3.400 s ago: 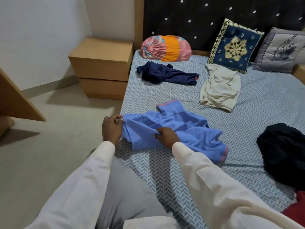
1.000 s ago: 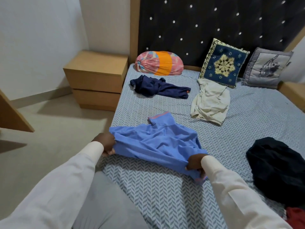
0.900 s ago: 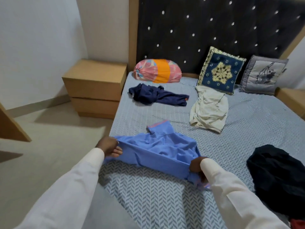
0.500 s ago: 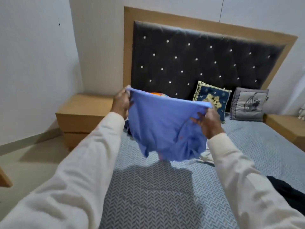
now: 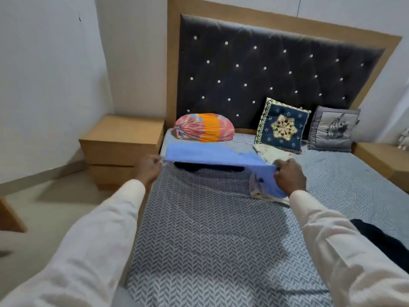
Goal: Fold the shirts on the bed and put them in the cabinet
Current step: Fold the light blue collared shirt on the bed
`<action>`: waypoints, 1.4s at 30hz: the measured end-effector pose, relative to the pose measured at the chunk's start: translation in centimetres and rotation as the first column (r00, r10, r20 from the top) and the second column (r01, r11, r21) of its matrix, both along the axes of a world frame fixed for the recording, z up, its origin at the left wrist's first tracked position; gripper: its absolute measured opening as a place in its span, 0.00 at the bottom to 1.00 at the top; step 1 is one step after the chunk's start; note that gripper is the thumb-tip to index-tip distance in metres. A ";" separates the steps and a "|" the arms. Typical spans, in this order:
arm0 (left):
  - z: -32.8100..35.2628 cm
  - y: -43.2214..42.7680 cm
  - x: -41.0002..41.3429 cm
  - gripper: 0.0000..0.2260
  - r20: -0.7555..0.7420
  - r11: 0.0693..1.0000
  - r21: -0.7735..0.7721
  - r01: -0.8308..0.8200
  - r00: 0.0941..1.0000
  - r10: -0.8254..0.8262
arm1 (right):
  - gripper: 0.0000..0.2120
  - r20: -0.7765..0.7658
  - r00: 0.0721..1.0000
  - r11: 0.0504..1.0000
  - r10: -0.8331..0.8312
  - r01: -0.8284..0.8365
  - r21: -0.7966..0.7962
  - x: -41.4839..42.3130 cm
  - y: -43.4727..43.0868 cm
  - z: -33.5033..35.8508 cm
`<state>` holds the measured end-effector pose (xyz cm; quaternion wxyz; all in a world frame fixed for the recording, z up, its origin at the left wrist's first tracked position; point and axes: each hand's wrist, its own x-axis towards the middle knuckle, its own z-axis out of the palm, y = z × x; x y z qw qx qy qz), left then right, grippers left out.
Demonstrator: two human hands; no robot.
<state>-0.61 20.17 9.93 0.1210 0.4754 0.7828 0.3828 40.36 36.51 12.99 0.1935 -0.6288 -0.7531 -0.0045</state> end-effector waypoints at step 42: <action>-13.8 -19.6 13.8 0.18 -0.265 0.437 -0.899 -0.024 0.824 -0.501 | 0.15 -0.270 0.942 0.869 -0.200 0.043 -0.494 14.2 -23.0 -22.4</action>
